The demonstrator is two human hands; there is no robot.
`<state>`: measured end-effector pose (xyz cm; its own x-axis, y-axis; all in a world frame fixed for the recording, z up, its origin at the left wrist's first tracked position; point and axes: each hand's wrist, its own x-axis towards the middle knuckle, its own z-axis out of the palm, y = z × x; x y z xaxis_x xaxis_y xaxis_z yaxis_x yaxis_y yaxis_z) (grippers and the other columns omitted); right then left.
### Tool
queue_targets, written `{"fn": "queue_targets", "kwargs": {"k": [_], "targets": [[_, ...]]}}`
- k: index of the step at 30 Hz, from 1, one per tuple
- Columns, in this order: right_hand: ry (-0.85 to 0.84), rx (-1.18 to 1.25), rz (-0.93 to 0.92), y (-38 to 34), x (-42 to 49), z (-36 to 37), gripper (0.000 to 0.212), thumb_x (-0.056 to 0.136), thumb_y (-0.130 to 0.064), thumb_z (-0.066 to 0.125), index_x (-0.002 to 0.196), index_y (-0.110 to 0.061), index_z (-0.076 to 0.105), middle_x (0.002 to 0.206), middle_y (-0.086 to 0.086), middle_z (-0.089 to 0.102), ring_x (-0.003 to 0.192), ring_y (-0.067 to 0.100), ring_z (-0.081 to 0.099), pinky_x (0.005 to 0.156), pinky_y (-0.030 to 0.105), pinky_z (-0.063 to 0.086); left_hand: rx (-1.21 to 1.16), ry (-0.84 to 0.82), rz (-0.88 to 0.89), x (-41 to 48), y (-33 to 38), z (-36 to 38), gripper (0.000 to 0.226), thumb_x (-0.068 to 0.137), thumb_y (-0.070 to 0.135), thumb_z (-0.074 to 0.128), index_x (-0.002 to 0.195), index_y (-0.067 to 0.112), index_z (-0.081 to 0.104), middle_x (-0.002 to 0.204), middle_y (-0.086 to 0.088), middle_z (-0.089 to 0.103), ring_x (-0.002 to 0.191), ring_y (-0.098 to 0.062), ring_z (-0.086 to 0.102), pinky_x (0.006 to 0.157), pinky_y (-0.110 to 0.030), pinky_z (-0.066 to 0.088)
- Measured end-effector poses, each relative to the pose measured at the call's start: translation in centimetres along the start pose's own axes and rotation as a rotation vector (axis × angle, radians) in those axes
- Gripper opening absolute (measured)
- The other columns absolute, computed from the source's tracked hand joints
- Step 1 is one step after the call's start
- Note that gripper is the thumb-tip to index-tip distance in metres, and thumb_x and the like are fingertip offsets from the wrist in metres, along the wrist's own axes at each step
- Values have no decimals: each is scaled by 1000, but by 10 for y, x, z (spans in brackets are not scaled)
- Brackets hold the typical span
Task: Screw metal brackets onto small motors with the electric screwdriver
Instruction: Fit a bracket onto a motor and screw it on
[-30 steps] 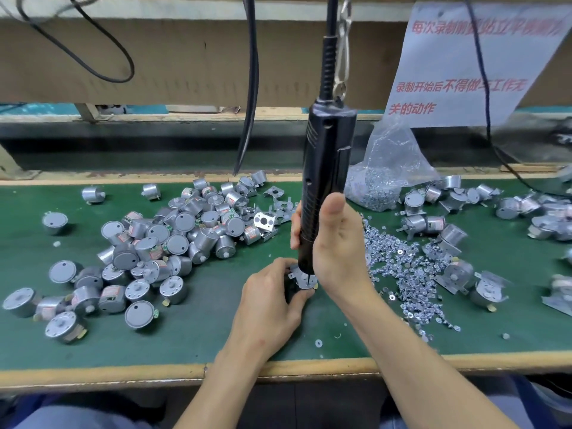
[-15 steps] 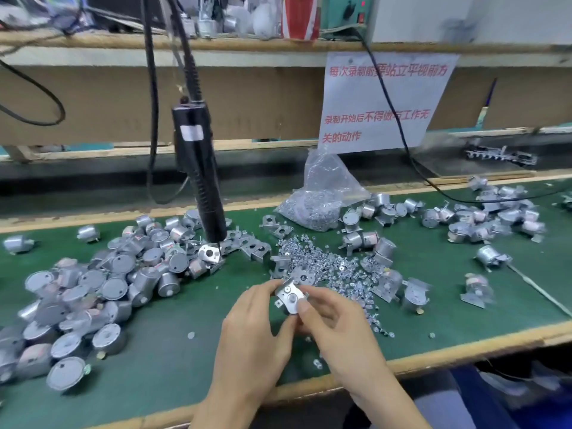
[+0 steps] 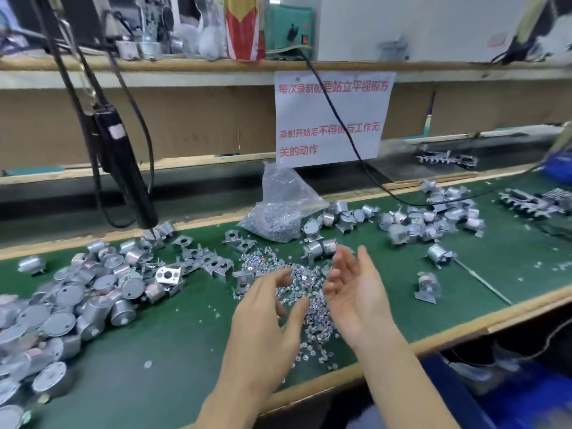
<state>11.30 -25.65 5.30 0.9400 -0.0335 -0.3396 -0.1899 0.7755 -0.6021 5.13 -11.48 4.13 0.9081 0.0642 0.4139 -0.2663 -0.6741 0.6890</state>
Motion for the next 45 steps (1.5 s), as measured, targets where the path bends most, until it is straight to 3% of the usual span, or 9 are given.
{"fn": "queue_targets", "kwargs": {"k": [8,14,17,20,23,26,33,38,45], "targets": [[-300,-771,-262,82,-26,58,12,98,-30,68,101,-19,73,92,-6,76,86,7,71,69,24,57,94,173,-239,-28,-39,-43,12,92,23,66,102,28,66,92,18,65,82,-3,58,80,-30,47],[-409,-1044,-416,143,-49,128,101,86,-54,76,162,-24,18,166,-6,22,154,10,15,125,37,20,309,392,-436,-54,-71,-93,16,89,16,67,105,14,67,99,-1,65,96,-27,55,84,-38,43],[-389,-921,-480,157,-50,150,102,84,-50,80,161,-22,19,159,-4,34,149,13,26,122,33,25,599,503,-540,-67,-87,-116,32,79,12,76,108,2,66,107,-22,60,100,-44,49,85,-51,39],[-342,-857,-514,155,-46,161,61,86,-40,79,137,-23,50,117,-6,64,110,6,59,95,27,47,752,424,-695,-75,-102,-138,44,77,17,79,113,-2,63,113,-29,57,102,-48,46,79,-54,40],[-457,-847,-589,151,-43,163,24,88,-30,77,101,-28,58,74,-15,61,66,5,55,64,21,45,857,231,-775,-77,-112,-145,45,86,34,70,121,7,60,120,-17,58,112,-41,42,83,-47,41],[-591,-817,-611,141,-41,163,19,88,-19,74,94,-22,57,66,-11,52,58,10,46,56,30,43,936,189,-800,-73,-113,-142,41,91,43,60,125,21,51,127,-2,56,121,-33,37,86,-43,39],[-706,-640,-512,110,-25,143,91,76,-89,53,86,1,56,59,2,50,49,22,46,47,39,38,895,170,-642,-60,-103,-103,34,90,48,56,113,24,52,113,4,61,109,-27,44,83,-42,35],[-699,-604,-307,85,-3,118,78,60,-103,42,68,-29,66,66,2,56,50,19,47,48,31,40,774,110,-474,-38,-88,-67,34,90,55,55,107,26,48,110,8,63,107,-24,47,82,-41,33],[-646,-630,-336,53,15,92,85,61,-102,43,78,-21,63,65,2,56,49,18,48,48,27,42,545,132,-297,-25,-86,-30,38,87,52,63,108,20,61,102,1,59,94,-25,53,76,-38,43]]}}
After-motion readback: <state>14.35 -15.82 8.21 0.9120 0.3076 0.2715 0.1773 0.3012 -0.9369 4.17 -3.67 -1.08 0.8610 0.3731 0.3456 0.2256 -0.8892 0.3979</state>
